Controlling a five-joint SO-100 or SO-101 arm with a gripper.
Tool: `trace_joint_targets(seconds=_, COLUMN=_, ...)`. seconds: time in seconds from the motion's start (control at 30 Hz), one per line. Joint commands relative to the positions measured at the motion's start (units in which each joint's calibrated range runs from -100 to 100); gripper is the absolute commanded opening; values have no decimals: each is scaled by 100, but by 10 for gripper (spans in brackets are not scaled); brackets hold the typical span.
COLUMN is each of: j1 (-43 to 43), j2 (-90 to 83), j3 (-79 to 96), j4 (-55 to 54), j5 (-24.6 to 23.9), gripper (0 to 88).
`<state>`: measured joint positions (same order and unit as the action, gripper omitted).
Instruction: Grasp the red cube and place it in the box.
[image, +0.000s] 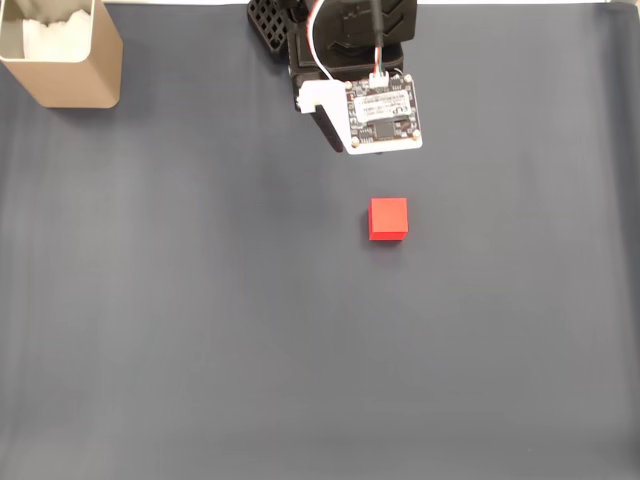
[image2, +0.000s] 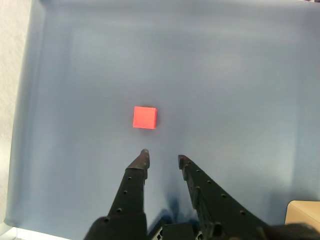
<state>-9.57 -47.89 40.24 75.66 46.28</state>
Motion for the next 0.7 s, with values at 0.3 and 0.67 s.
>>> trace_joint_targets(seconds=0.3, j1=-201, j2=526, j3=-638, j4=-98, j5=-98, gripper=188)
trace_joint_targets(seconds=0.67, j1=-307, j2=1003, j3=-903, j4=-492, j5=-166, gripper=224)
